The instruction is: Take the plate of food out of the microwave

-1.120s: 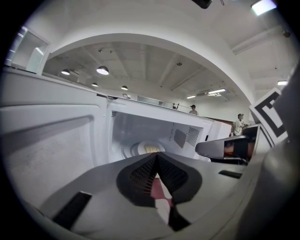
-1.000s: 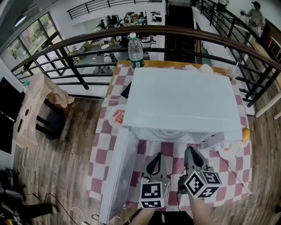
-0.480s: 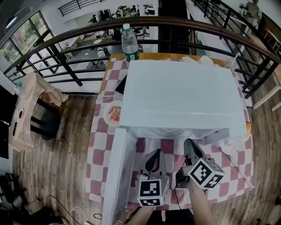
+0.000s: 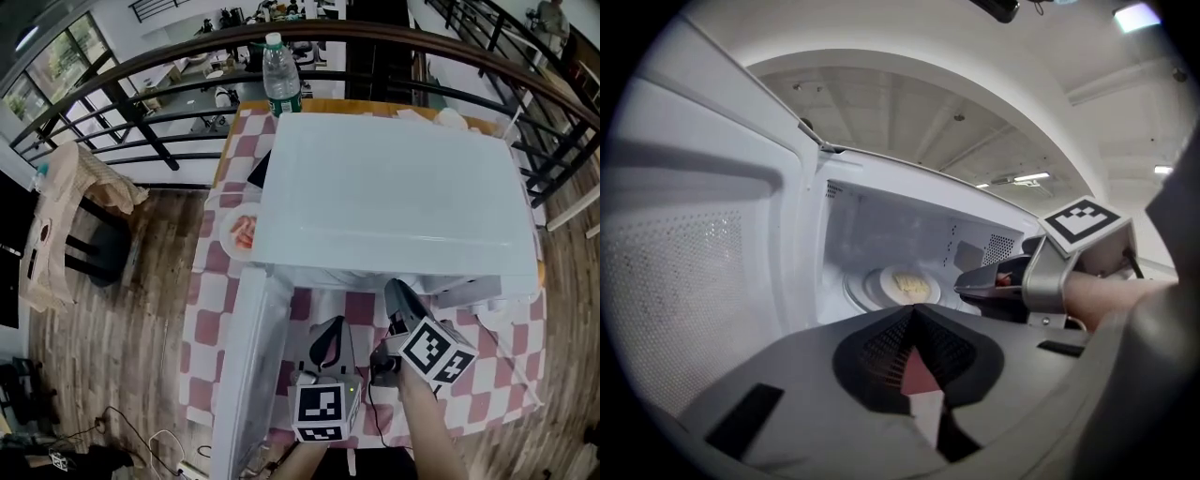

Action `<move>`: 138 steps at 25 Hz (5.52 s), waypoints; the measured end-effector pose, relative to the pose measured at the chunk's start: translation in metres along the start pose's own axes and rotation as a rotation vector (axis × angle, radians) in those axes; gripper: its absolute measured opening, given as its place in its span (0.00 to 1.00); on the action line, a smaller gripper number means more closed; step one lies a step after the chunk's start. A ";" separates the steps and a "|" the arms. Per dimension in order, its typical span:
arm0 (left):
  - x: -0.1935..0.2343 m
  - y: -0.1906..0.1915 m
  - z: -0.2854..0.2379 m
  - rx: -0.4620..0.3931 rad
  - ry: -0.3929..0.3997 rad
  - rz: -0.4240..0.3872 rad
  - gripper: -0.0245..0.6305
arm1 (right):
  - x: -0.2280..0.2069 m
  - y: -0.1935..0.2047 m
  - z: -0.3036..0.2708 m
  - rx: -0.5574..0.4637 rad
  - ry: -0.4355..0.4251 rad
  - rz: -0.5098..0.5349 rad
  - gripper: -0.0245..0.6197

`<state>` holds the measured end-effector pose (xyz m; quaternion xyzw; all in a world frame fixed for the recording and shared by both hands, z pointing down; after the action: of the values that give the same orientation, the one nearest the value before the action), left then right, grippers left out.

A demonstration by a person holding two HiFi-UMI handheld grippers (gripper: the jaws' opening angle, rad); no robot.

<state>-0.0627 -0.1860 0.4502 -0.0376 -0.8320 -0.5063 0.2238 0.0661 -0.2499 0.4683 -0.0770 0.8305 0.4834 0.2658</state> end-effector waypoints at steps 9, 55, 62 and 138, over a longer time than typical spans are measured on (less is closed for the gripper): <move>-0.001 0.005 -0.007 0.009 -0.017 0.005 0.05 | -0.007 0.000 -0.032 0.040 -0.001 -0.001 0.26; 0.014 0.020 -0.012 0.046 -0.078 0.038 0.05 | -0.019 0.009 -0.035 0.023 0.079 -0.119 0.06; 0.012 0.023 -0.008 0.048 -0.076 0.036 0.05 | -0.016 0.007 -0.045 0.024 0.059 -0.122 0.17; 0.013 0.036 -0.004 0.078 -0.089 0.062 0.05 | -0.030 0.040 -0.030 0.155 0.074 -0.592 0.17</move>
<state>-0.0622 -0.1744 0.4871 -0.0772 -0.8586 -0.4642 0.2035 0.0652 -0.2582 0.5254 -0.3124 0.8156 0.3170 0.3697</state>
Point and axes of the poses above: the fingertips, and each gripper's own axes: z backward along the fingers, x to its left, y out of its underside, the point moved 4 cm from there along z, backward along the fingers, and after that the axes turned 14 degrees about z, right-handed, at the moved point
